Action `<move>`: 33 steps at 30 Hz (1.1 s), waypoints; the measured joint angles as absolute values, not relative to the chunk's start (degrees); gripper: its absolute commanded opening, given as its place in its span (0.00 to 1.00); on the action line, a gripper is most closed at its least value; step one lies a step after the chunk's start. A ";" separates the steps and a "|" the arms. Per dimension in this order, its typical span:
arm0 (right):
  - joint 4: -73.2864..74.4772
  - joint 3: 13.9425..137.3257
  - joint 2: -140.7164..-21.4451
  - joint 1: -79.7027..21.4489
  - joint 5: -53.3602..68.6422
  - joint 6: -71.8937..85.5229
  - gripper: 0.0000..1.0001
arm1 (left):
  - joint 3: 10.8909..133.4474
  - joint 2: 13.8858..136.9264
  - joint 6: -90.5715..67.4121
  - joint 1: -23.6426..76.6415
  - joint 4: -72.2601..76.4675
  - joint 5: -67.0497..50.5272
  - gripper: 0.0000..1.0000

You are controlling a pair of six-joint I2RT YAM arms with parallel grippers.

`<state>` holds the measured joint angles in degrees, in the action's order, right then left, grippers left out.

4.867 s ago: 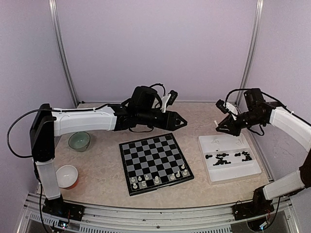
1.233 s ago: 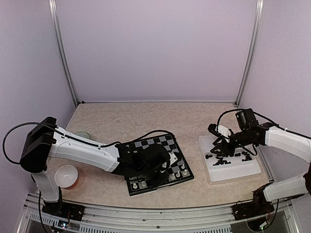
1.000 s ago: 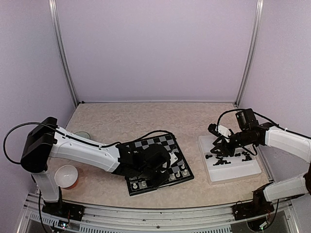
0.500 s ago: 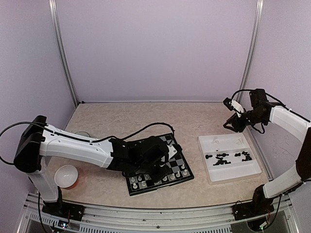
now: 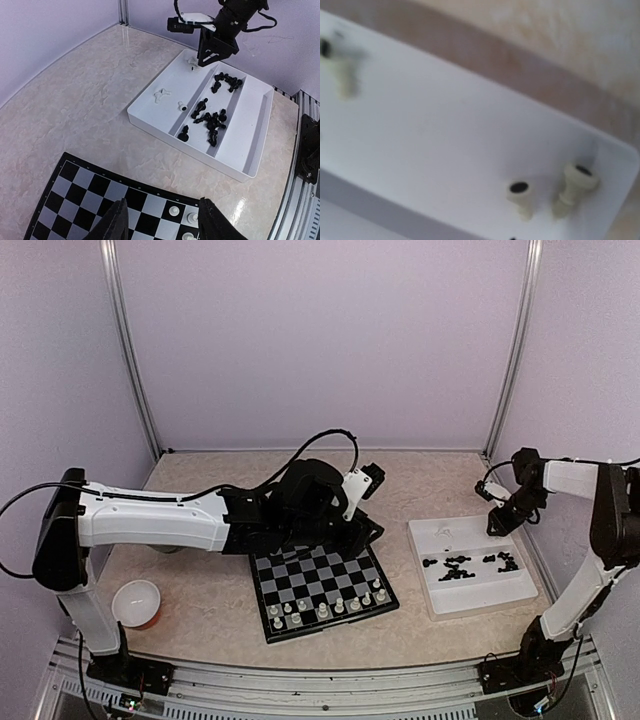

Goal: Set up the chess pieces on the board
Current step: Place the king at e1, then pick up the pawn from the storage box.

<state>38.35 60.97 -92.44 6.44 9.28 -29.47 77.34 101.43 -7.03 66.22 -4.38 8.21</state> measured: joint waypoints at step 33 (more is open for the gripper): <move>38.19 69.28 -107.57 6.44 4.27 -27.99 0.12 | 76.97 103.28 -10.98 61.78 0.71 -2.98 0.50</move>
<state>38.20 69.28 -107.57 6.44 4.27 -27.99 76.97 103.28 -10.98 61.78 0.71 -2.98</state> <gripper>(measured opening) 0.191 0.497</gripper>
